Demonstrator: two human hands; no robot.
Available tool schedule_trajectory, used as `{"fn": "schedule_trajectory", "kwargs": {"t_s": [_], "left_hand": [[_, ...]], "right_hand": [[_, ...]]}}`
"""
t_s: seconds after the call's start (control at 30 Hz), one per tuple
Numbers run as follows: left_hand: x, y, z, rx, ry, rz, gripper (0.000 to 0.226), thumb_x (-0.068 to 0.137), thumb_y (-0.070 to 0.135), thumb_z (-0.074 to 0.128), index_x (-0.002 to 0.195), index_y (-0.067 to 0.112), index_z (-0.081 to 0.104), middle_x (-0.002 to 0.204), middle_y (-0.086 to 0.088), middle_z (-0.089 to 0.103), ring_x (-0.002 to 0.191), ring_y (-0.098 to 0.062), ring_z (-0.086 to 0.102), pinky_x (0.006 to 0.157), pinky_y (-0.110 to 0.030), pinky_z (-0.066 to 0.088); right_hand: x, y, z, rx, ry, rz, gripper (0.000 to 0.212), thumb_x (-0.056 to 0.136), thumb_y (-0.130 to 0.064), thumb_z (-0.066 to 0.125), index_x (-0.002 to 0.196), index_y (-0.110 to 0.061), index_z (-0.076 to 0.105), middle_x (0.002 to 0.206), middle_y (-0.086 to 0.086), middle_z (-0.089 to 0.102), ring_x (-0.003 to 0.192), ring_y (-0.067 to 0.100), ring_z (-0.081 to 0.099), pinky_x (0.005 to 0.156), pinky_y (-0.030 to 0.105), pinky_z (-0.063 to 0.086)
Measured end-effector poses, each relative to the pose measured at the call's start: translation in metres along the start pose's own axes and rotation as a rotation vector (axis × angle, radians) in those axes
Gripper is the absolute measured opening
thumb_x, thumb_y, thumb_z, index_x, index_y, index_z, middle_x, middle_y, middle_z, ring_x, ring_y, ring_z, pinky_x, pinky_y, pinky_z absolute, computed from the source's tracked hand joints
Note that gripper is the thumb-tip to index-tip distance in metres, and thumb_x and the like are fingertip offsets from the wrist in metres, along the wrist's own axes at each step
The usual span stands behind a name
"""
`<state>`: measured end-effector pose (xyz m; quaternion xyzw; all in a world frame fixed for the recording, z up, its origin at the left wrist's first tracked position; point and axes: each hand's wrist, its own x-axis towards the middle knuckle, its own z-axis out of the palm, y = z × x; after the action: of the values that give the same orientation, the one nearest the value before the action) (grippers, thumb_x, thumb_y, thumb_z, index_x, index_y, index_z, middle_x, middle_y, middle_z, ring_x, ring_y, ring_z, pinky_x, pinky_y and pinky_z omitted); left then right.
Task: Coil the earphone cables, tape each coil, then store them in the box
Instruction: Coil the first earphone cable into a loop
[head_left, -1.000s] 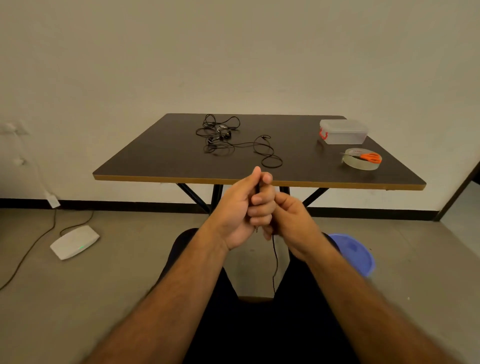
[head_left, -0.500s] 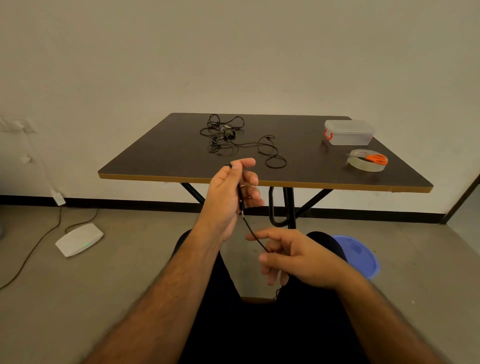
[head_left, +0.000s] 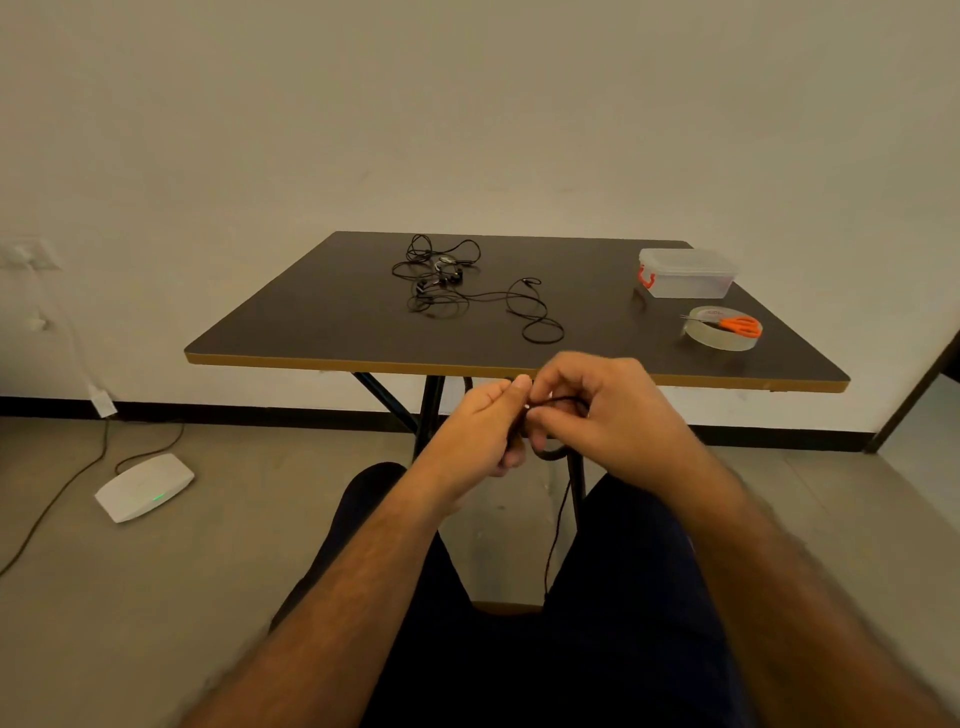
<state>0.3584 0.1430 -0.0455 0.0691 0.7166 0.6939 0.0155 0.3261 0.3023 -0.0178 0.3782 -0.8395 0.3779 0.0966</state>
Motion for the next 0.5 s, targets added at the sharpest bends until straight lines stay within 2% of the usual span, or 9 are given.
{"fn": "schedule_trajectory", "kwargs": {"t_s": [0.1,0.2,0.3,0.4,0.5], "left_hand": [[-0.001,0.002,0.0,-0.031,-0.067,-0.074,0.043,0.106,0.045,0.03,0.087,0.018,0.057,0.058,0.004,0.042,0.046,-0.006,0.026,0.043,-0.02,0.018],[-0.001,0.001,-0.002,-0.135,-0.114,-0.129,0.046,0.104,0.05,0.027,0.086,0.018,0.055,0.057,0.006,0.032,0.046,-0.006,0.022,0.042,-0.018,0.019],[0.0,0.001,-0.002,-0.272,-0.181,-0.157,0.045,0.103,0.051,0.027,0.08,0.019,0.048,0.057,0.007,0.03,0.045,-0.004,0.02,0.041,-0.017,0.018],[0.001,0.002,-0.003,-0.396,-0.24,-0.181,0.043,0.101,0.052,0.028,0.076,0.021,0.046,0.056,0.008,0.028,0.044,-0.004,0.019,0.041,-0.018,0.013],[0.001,0.005,-0.005,-0.471,-0.293,-0.183,0.039,0.098,0.05,0.034,0.073,0.023,0.046,0.054,0.009,0.028,0.042,-0.002,0.02,0.039,-0.017,0.013]], "right_hand": [[0.009,0.003,-0.006,0.036,-0.009,-0.022,0.013,0.087,-0.01,0.07,0.091,-0.021,0.066,0.078,-0.008,0.065,0.072,0.007,0.063,0.067,0.019,0.054],[0.014,0.005,-0.009,0.19,-0.033,-0.038,0.015,0.089,0.001,0.064,0.095,-0.012,0.067,0.079,0.006,0.069,0.07,0.013,0.066,0.07,0.021,0.055],[0.019,0.011,-0.006,0.367,-0.036,-0.04,0.014,0.09,0.008,0.059,0.096,-0.003,0.065,0.074,0.008,0.069,0.067,0.015,0.068,0.072,0.027,0.057],[0.023,0.019,0.001,0.489,0.023,-0.01,0.009,0.09,0.003,0.064,0.096,-0.003,0.066,0.079,0.008,0.07,0.071,0.019,0.068,0.07,0.035,0.058],[0.024,0.024,0.01,0.613,0.066,0.042,0.005,0.089,-0.009,0.066,0.092,-0.01,0.07,0.082,0.017,0.069,0.075,0.028,0.064,0.066,0.034,0.057]]}}
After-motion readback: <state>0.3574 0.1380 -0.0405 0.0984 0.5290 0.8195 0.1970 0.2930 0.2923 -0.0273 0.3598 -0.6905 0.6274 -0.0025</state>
